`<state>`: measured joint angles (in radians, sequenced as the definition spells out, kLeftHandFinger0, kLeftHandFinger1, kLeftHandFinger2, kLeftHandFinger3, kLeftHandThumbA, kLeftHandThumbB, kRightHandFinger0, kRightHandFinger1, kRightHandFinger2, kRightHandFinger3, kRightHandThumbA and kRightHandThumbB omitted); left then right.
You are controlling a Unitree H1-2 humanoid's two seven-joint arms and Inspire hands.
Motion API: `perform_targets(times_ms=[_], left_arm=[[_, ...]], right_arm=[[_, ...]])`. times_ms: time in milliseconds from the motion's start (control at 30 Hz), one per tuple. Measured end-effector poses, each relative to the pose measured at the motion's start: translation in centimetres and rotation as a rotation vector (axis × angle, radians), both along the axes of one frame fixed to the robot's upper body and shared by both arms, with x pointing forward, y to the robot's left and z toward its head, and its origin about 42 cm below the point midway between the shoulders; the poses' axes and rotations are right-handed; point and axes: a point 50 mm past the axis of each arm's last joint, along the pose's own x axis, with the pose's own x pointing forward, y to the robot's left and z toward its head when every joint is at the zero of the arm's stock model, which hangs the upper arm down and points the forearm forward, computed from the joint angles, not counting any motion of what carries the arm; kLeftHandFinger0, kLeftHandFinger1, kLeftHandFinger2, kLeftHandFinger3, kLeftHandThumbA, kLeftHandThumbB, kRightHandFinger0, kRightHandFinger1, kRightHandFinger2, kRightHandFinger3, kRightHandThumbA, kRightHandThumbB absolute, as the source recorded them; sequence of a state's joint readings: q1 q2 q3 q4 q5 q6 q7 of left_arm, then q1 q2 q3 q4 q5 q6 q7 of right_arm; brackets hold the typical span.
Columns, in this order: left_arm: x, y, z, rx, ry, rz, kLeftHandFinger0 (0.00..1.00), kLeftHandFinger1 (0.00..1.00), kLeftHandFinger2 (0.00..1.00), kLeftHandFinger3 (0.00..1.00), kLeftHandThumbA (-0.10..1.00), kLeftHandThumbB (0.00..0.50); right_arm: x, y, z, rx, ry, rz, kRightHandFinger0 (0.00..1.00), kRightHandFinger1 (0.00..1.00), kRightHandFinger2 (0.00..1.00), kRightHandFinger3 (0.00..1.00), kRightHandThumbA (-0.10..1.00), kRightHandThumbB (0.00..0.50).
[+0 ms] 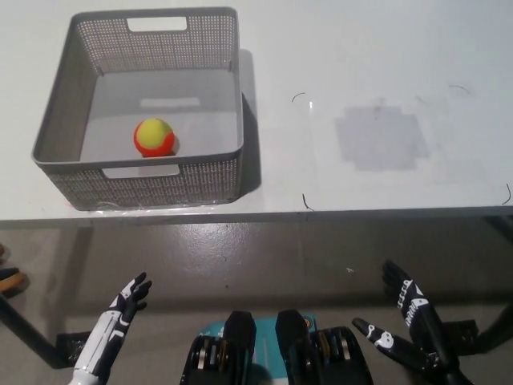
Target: Use the right hand to pick up a tennis ball and put it into a container on the left side
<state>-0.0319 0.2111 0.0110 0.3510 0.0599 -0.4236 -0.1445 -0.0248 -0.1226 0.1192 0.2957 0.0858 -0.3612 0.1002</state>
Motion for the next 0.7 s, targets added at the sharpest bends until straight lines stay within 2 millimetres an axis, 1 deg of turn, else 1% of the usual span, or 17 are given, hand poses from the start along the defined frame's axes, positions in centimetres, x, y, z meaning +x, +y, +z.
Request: perform_targets(times_ms=[167,233,367,400,433,533,567,600,700], left_arm=[[-0.07,0.04,0.00,-0.003,-0.001,0.005,1.00,1.00,1.00,1.00,1.00,0.245],[-0.13,0.03,-0.04,-0.003,0.000,0.006,1.00,1.00,1.00,1.00,1.00,0.246],[-0.29,-0.01,-0.16,-0.007,0.003,0.012,1.00,1.00,1.00,1.00,1.00,0.248],[-0.29,-0.01,-0.17,-0.007,0.003,0.013,1.00,1.00,1.00,1.00,1.00,0.233],[-0.29,-0.01,-0.16,-0.007,0.002,0.014,1.00,1.00,1.00,1.00,1.00,0.229],[-0.53,0.01,-0.25,-0.008,0.005,0.016,0.99,1.00,1.00,1.00,0.98,0.218],[-0.61,0.02,-0.30,-0.008,0.007,0.017,0.99,1.00,1.00,1.00,0.99,0.238],[-0.71,0.01,-0.37,-0.008,0.009,0.017,0.99,1.00,1.00,1.00,0.99,0.244],[-0.77,-0.05,-0.43,-0.009,0.011,0.017,0.99,1.00,1.00,1.00,1.00,0.244]], right_arm=[[0.00,-0.05,-0.06,0.011,0.003,0.005,1.00,1.00,1.00,1.00,1.00,0.295],[0.02,-0.07,-0.06,0.012,0.003,0.006,1.00,1.00,1.00,1.00,1.00,0.279],[0.12,-0.09,-0.03,0.018,0.003,0.014,1.00,1.00,1.00,1.00,1.00,0.278],[0.16,-0.09,-0.01,0.019,0.003,0.017,1.00,1.00,1.00,1.00,1.00,0.299],[0.20,-0.10,0.02,0.021,0.002,0.018,1.00,1.00,1.00,1.00,1.00,0.305],[0.19,-0.14,-0.02,0.022,0.004,0.019,1.00,1.00,1.00,1.00,1.00,0.293],[0.18,-0.16,-0.03,0.022,0.004,0.019,1.00,1.00,1.00,1.00,1.00,0.285],[0.18,-0.19,-0.03,0.022,0.004,0.019,1.00,1.00,1.00,1.00,1.00,0.274],[0.15,-0.27,-0.05,0.022,0.005,0.020,1.00,1.00,1.00,1.00,1.00,0.283]])
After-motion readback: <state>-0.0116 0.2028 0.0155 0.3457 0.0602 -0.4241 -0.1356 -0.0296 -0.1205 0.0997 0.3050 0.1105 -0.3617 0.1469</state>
